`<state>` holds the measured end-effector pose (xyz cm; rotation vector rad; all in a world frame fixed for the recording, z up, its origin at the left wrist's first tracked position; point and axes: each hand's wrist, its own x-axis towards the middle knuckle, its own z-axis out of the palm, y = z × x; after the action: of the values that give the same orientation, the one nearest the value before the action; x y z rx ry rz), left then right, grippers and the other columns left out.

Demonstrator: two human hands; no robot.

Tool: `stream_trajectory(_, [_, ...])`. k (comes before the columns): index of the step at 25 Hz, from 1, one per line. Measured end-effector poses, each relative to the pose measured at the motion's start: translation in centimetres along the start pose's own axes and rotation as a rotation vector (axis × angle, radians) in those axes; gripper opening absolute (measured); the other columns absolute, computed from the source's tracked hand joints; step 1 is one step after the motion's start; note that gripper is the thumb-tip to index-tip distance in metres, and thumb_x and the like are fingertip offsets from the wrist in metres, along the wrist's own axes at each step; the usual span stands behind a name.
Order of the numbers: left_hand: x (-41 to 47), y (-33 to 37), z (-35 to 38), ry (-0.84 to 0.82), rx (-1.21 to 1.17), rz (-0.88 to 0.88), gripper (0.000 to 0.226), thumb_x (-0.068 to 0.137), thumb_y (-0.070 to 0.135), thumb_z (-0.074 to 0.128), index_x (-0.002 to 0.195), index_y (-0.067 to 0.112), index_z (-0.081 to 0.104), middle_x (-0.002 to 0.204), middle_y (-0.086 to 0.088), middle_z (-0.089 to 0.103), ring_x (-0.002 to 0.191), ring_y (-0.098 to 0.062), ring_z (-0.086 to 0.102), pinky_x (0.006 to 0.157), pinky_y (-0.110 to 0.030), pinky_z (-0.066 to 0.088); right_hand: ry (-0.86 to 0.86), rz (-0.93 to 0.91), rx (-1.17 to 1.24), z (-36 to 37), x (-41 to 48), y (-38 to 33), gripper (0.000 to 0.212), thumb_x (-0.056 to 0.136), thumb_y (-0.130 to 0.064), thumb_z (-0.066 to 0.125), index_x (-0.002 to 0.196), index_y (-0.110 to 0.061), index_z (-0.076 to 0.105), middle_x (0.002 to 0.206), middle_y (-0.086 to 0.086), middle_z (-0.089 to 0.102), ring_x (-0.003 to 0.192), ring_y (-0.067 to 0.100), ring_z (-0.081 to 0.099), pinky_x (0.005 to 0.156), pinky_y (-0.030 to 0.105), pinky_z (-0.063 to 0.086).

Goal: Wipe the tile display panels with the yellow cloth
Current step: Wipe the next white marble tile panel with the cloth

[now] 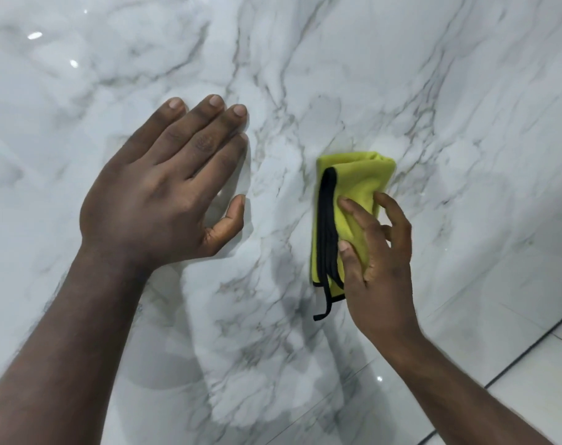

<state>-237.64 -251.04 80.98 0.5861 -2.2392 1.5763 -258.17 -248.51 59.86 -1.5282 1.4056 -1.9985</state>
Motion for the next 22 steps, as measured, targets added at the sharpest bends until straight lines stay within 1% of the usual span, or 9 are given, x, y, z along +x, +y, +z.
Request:
stream_trajectory(3, [0.2,-0.1,-0.1,-0.013,-0.006,0.009,0.053,0.101,0.031,0.064,0.142,-0.002,0.066,0.159,-0.016,0.056,0.149,-0.036,0.053,0.119,-0.058,0.046,0.049,0.12,0.079,0.8,-0.8,-0.6,0.059,0.104,-0.01,0.063,0.149,-0.046,0.052,0.163,-0.014,0.022,0.144,0.019,0.04,0.111,0.041,0.05])
stream_trajectory(6, [0.1,-0.1,-0.1,-0.011,0.0,0.002,0.052,0.1,0.031,0.064,0.141,-0.002,0.067,0.159,-0.017,0.056,0.148,-0.037,0.054,0.119,-0.058,0.046,-0.001,-0.052,0.043,0.9,-0.3,-1.2,0.054,0.105,-0.012,0.063,0.149,-0.045,0.055,0.163,-0.012,0.024,0.136,0.019,0.047,0.104,0.027,0.05])
stream_trajectory(9, [0.0,0.0,0.1,-0.007,0.012,0.012,0.051,0.1,0.03,0.064,0.138,-0.002,0.068,0.158,-0.019,0.056,0.148,-0.038,0.054,0.121,-0.057,0.044,0.196,0.18,0.128,1.6,0.8,-0.8,0.055,0.103,-0.007,0.063,0.147,-0.039,0.055,0.157,-0.004,0.029,0.14,0.009,0.041,0.101,0.011,0.041])
stream_trajectory(10, [0.1,0.0,0.2,-0.004,0.022,0.005,0.049,0.101,0.029,0.063,0.137,-0.003,0.069,0.158,-0.02,0.056,0.148,-0.039,0.054,0.121,-0.057,0.044,0.228,0.233,0.14,2.1,1.2,-1.4,0.053,0.102,-0.01,0.064,0.147,-0.037,0.055,0.158,-0.003,0.029,0.142,0.01,0.037,0.104,0.012,0.038])
stream_trajectory(13, [-0.1,-0.2,-0.5,0.037,0.047,-0.137,0.045,0.102,0.028,0.06,0.134,-0.002,0.07,0.16,-0.021,0.053,0.15,-0.039,0.051,0.122,-0.059,0.042,0.19,-0.124,-0.113,3.1,2.3,-2.5,0.045,0.101,-0.02,0.067,0.143,-0.029,0.057,0.157,0.004,0.033,0.139,0.015,0.036,0.113,0.036,0.035])
stream_trajectory(15, [-1.0,-0.7,-1.9,0.026,0.029,-0.257,0.05,0.103,0.031,0.057,0.141,0.001,0.067,0.167,-0.021,0.045,0.156,-0.039,0.043,0.126,-0.06,0.035,0.303,-0.072,-0.081,3.2,5.1,-3.4,0.049,0.098,-0.02,0.067,0.145,-0.025,0.055,0.152,0.006,0.036,0.137,0.007,0.034,0.117,0.046,0.033])
stream_trajectory(17, [-3.0,-1.4,-3.3,0.001,0.027,-0.3,0.055,0.103,0.033,0.056,0.148,0.001,0.062,0.171,-0.019,0.039,0.159,-0.038,0.037,0.128,-0.061,0.03,0.337,0.036,-0.021,3.8,6.3,-6.0,0.055,0.1,-0.024,0.064,0.153,-0.026,0.05,0.153,0.008,0.034,0.138,0.013,0.033,0.118,0.046,0.029])
stream_trajectory(20, [-6.5,-2.6,-5.0,-0.024,0.041,-0.313,0.058,0.102,0.033,0.056,0.152,0.003,0.059,0.174,-0.017,0.033,0.162,-0.037,0.031,0.13,-0.062,0.027,0.135,-0.441,-0.365,5.2,4.9,-8.1,0.049,0.106,-0.037,0.059,0.154,-0.036,0.052,0.16,0.01,0.032,0.133,0.029,0.04,0.109,0.042,0.032])
stream_trajectory(22, [-8.8,-3.9,-6.0,-0.023,0.058,-0.339,0.059,0.102,0.033,0.056,0.154,0.004,0.057,0.175,-0.016,0.031,0.163,-0.035,0.029,0.13,-0.062,0.026,0.236,-0.336,-0.359,6.0,6.4,-9.4,0.05,0.106,-0.047,0.055,0.155,-0.045,0.046,0.168,0.003,0.025,0.136,0.03,0.042,0.109,0.049,0.034])
